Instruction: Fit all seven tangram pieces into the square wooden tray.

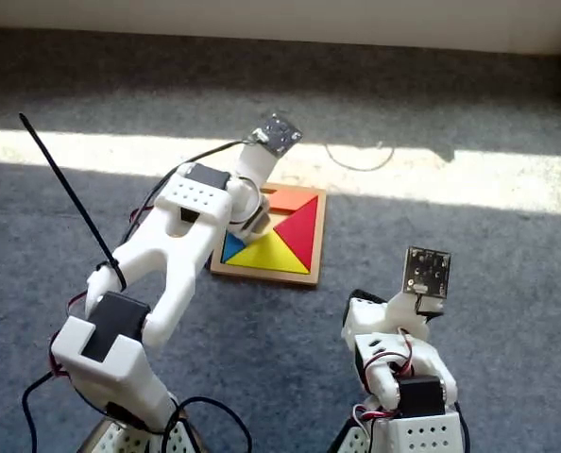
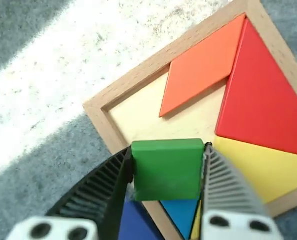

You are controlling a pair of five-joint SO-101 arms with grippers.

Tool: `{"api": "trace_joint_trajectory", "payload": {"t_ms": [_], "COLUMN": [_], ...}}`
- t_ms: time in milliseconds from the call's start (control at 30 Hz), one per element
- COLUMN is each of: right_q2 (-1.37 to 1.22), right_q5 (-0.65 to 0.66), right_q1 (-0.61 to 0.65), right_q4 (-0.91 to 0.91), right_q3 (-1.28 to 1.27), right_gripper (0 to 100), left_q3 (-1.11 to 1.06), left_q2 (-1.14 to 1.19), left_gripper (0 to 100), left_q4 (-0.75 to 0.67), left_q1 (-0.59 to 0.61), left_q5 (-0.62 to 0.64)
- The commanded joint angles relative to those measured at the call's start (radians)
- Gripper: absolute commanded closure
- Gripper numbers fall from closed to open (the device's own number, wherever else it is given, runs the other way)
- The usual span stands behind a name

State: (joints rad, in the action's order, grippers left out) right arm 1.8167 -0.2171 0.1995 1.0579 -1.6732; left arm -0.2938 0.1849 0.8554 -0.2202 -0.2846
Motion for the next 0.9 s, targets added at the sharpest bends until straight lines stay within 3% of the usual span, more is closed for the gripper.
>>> {"api": "trace_joint_trajectory", "payload": {"t_ms": [0, 433, 667, 867], "right_q2": [0.013, 0.013, 0.013, 0.013], "right_q5": [0.012, 0.012, 0.012, 0.012], "right_q1": [-0.012, -0.012, -0.013, -0.015], "right_q4": [0.007, 0.007, 0.007, 0.007], "right_q3": [-0.108, -0.108, -0.108, -0.108], "right_gripper": [99.4, 99.4, 99.4, 99.4], "left_q3": [0.036, 0.045, -0.016, -0.101], "left_q2": [-0.010, -0.013, -0.010, -0.010], "left_gripper": [74, 75, 86, 89], "left_q4": [-0.014, -0.017, -0.144, -0.193], "left_q1": [-0.016, -0.001, 0.045, 0.041], "left_q5": [0.009, 0.089, 0.130, 0.129]}}
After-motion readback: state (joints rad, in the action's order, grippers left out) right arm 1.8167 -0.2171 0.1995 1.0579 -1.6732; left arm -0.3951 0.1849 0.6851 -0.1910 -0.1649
